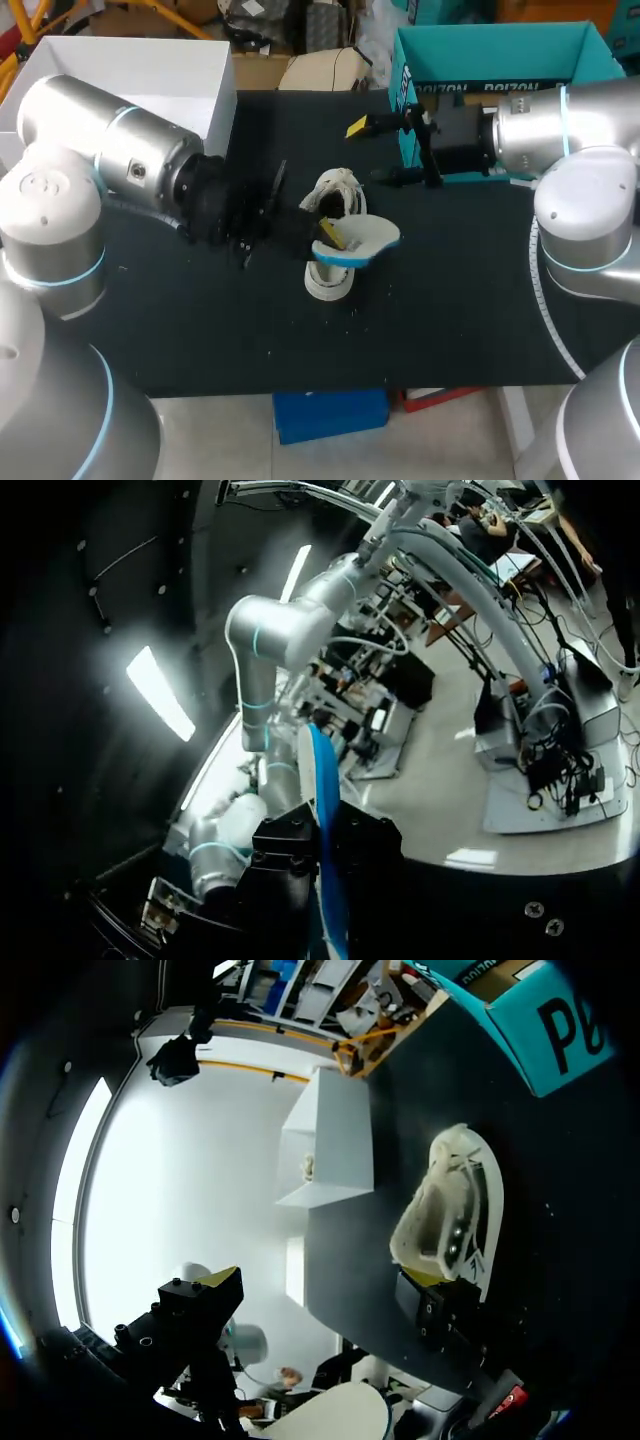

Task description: Take the shoe out of the shoebox, open the shoe tongue, remove and reinsert the insole, then place the shoe into the shoebox

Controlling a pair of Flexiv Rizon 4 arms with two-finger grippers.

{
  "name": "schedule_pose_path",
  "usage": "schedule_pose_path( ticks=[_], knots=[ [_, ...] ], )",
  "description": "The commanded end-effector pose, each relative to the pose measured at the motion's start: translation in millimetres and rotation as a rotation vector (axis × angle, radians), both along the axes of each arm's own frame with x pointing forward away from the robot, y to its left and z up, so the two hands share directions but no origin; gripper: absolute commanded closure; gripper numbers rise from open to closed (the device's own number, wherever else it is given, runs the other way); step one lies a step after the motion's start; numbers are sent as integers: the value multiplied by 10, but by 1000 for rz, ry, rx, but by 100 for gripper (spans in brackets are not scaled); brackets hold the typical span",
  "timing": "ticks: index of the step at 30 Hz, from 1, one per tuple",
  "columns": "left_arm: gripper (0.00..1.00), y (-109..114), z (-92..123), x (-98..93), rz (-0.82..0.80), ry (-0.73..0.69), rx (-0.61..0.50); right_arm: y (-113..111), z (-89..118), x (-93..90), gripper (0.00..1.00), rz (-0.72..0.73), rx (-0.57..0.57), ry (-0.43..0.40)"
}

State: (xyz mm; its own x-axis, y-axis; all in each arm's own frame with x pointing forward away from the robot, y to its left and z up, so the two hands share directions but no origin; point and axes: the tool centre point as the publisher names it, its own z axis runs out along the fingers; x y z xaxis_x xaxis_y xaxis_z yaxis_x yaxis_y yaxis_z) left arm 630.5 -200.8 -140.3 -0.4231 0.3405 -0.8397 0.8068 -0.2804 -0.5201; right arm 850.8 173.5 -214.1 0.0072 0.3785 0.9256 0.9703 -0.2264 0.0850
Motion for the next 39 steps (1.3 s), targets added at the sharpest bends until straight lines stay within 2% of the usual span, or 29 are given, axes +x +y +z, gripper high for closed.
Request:
schedule_pose_path(
  ticks=[1,2,5,14,15,17,31,35,36,37,39],
  knots=[
    [100,103,-183,-118,72,-178,5,6,-11,-4,0,-2,3,-2],
    [100,104,-233,-108,86,-203,41,6,-11,-4,0,-2,3,-2],
    [100,179,-363,-69,116,-242,47,6,-11,-4,0,-2,3,-2],
    [100,495,-758,86,150,-330,-12,6,-11,-4,0,-2,3,-2],
    [100,503,-796,107,159,-338,13,6,-11,-4,0,-2,3,-2],
    [100,501,-883,189,152,-285,13,6,-11,-4,0,-2,3,-2],
    [100,501,-883,189,152,-285,13,6,-11,-4,0,-2,3,-2],
    [100,475,-774,-64,212,-494,-94,6,-11,-4,0,-2,3,-2],
    [100,465,-781,-107,214,-530,-71,6,-11,-4,0,-2,3,-2],
    [100,463,-776,-153,205,-570,-140,6,-11,-4,0,-2,3,-2],
    [100,445,-774,-237,178,-655,-128,6,-11,-4,0,-2,3,-2]
  ],
)
